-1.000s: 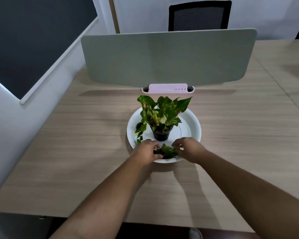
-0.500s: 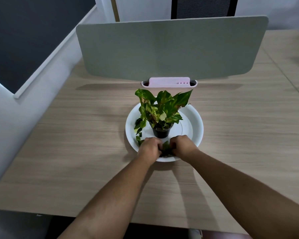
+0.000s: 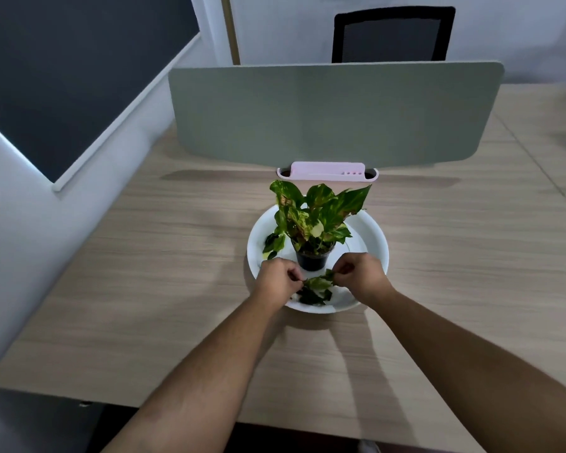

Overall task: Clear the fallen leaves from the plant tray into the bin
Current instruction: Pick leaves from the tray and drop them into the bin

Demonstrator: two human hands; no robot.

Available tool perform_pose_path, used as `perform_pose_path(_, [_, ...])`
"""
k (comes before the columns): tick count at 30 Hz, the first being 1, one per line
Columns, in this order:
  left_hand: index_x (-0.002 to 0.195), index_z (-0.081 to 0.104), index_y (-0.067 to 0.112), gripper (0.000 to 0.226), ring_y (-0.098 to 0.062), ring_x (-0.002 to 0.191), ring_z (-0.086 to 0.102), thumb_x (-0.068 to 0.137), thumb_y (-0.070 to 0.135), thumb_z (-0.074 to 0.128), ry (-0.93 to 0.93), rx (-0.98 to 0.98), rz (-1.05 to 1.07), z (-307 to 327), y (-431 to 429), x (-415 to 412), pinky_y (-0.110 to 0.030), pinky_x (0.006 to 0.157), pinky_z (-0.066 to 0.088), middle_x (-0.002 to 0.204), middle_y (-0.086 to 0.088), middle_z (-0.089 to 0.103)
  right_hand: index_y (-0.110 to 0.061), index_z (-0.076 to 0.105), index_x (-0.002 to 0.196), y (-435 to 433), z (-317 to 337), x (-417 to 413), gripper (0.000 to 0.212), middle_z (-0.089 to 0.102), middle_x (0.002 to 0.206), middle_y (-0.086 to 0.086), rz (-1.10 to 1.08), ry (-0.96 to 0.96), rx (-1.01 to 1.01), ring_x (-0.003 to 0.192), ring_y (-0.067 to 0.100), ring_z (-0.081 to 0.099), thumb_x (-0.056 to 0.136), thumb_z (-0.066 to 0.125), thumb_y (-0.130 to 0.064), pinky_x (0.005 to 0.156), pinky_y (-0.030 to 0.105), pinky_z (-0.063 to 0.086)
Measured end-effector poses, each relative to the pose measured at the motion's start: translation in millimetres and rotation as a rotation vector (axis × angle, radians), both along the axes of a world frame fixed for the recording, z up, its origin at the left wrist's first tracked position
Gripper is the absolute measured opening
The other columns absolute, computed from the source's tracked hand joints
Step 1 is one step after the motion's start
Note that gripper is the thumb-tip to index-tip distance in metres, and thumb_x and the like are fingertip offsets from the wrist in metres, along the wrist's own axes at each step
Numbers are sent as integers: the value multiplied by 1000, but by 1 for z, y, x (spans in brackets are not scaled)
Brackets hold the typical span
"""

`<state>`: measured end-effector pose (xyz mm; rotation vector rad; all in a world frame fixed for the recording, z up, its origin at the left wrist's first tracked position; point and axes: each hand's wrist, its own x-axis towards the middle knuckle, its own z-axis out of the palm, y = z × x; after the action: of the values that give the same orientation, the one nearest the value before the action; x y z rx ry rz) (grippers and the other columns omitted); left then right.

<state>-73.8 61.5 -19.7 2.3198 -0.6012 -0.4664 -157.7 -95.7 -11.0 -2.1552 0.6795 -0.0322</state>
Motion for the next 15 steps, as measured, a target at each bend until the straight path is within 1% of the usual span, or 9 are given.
perform_pose_path(2, [78, 74, 6, 9, -10, 71, 61, 74, 0, 69, -9, -22, 26, 7, 13, 2, -20, 73, 50, 83, -8, 75, -9, 71, 77, 12, 3, 5, 10, 70, 76, 9, 36, 1, 0, 69, 16, 61, 72, 67, -2, 58, 8, 44])
perform_pose_path(5, [75, 75, 7, 9, -9, 67, 62, 71, 0, 70, -25, -41, 101, 18, 47, 6, -19, 70, 50, 80, -10, 76, -9, 70, 76, 50, 10, 17, 7, 65, 71, 3, 116, -27, 33, 69, 14, 59, 72, 69, -4, 60, 14, 45])
perform_pose_path(7, [73, 75, 7, 8, 3, 55, 58, 69, 1, 72, -42, -39, 165, 24, 80, 11, -9, 63, 46, 77, -11, 76, -14, 67, 69, 82, 12, 29, 11, 63, 67, 1, 196, -57, 52, 65, 12, 57, 71, 70, -3, 61, 18, 45])
perform_pose_path(8, [73, 75, 6, 8, 6, 49, 55, 68, 1, 72, -52, -34, 205, 26, 101, 12, -4, 57, 42, 75, -12, 76, -17, 65, 66, 100, 13, 36, 16, 63, 65, 0, 236, -57, 53, 64, 11, 57, 71, 70, -3, 59, 16, 45])
perform_pose_path(9, [73, 75, 6, 7, 6, 45, 53, 69, 0, 72, -52, -29, 259, 28, 126, 13, -2, 53, 39, 75, -13, 75, -20, 63, 63, 121, 14, 44, 19, 63, 64, -2, 275, -52, 64, 62, 9, 57, 71, 70, -4, 58, 14, 45])
perform_pose_path(12, [73, 75, 5, 7, 5, 50, 52, 69, 0, 73, -42, -15, 448, 31, 209, 6, -1, 52, 40, 76, -13, 75, -23, 62, 58, 187, 19, 65, 26, 62, 58, -5, 397, -51, 170, 54, 5, 55, 70, 69, 0, 51, 6, 45])
perform_pose_path(15, [73, 75, 7, 6, 3, 52, 53, 70, 2, 75, -40, 31, 667, 28, 299, -16, 1, 49, 39, 73, -8, 74, -17, 63, 60, 268, 21, 78, 25, 61, 60, -2, 565, -47, 239, 55, 8, 55, 71, 66, 5, 47, 2, 44])
